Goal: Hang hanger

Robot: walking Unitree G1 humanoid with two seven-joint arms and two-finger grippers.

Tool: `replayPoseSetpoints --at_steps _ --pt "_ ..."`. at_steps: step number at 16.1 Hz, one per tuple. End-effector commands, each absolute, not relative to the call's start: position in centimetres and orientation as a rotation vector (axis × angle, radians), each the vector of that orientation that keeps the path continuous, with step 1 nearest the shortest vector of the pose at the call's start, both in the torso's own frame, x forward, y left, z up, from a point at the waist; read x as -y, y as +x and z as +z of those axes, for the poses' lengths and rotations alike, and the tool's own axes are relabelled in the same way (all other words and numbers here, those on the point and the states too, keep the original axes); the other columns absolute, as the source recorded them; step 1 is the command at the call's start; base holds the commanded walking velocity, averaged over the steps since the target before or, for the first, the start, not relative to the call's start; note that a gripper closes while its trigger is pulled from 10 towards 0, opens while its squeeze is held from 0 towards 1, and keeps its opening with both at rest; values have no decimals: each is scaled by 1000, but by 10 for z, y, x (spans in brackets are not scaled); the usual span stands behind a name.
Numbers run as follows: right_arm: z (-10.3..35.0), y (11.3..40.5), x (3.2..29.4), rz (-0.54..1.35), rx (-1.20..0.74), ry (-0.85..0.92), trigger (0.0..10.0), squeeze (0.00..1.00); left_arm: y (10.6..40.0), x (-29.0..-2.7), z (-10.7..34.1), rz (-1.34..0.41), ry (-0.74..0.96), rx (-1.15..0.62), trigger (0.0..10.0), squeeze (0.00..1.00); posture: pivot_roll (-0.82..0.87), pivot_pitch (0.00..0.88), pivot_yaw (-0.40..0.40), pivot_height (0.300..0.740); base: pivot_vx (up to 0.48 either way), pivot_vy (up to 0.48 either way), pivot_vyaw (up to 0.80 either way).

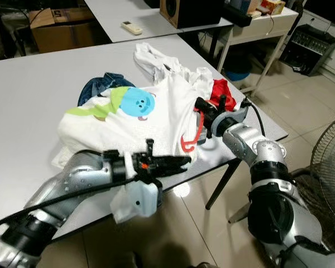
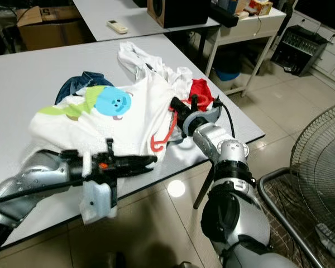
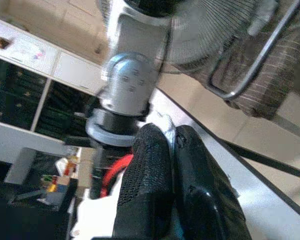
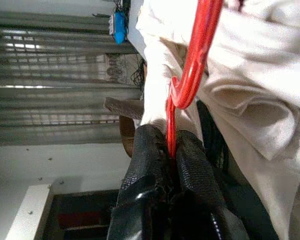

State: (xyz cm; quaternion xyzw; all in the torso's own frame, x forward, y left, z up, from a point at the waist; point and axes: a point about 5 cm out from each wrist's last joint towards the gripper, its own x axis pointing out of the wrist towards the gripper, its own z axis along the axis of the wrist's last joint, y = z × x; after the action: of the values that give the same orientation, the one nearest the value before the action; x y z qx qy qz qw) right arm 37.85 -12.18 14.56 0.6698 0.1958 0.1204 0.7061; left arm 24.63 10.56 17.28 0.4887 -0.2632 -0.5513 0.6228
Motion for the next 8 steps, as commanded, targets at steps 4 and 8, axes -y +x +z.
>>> replayPoseSetpoints --at_steps 4,8 --pt "156 385 139 240 -374 1444 10000 0 250 -105 178 -1272 1141 632 0 0 141 62 -58 740 0 0 0" --pt "148 384 131 239 -411 1404 10000 0 252 -97 201 -1217 1103 734 0 0 156 63 -65 740 0 0 0"
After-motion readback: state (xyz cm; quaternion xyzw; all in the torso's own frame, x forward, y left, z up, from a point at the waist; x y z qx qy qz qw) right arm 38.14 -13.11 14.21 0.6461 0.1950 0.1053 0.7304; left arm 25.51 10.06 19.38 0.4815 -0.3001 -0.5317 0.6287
